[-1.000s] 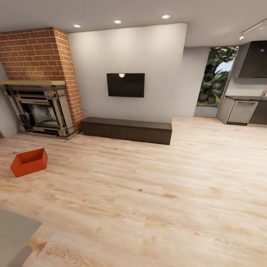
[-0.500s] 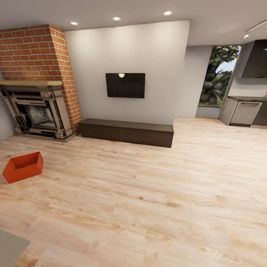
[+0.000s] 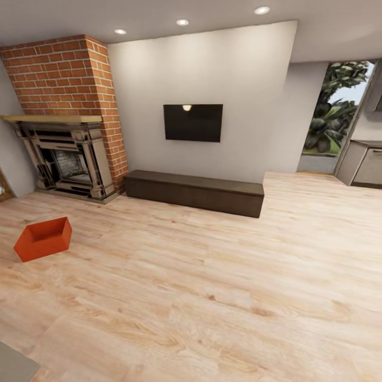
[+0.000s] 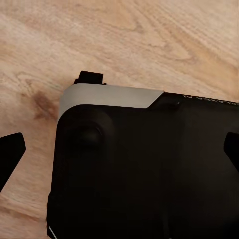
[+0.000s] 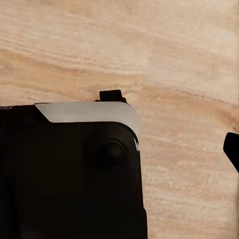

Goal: Move the two storage containers from the living room to the garage. In the garage, place one container on the floor and stack the other container on top of it (either order is fine).

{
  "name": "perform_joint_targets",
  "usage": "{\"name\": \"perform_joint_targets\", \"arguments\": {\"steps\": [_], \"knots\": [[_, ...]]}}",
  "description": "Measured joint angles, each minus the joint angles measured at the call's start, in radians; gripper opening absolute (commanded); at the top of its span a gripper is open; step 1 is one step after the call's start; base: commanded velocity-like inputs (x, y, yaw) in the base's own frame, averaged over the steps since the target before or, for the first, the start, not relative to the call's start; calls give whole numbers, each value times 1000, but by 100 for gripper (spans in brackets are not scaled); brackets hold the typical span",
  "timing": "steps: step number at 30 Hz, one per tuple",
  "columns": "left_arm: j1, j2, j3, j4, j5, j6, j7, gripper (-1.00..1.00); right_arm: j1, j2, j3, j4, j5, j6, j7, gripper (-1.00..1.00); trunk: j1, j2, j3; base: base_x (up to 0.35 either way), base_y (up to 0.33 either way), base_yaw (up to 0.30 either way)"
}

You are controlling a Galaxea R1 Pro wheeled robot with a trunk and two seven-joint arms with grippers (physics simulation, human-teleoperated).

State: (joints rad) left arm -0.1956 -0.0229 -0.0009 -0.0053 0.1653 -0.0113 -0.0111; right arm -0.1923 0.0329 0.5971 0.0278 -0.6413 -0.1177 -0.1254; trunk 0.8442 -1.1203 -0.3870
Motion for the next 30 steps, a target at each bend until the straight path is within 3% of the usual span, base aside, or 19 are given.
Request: {"name": "perform_joint_targets", "arguments": {"steps": [20,30], "knots": [[0,0,0,0,0,0,0,100,0,0,0,0,0,0,-1,100,0,0,0,323,0,267],[0,0,0,0,0,0,0,100,0,-3,-1,0,0,-1,0,100,0,0,0,323,0,45]]}}
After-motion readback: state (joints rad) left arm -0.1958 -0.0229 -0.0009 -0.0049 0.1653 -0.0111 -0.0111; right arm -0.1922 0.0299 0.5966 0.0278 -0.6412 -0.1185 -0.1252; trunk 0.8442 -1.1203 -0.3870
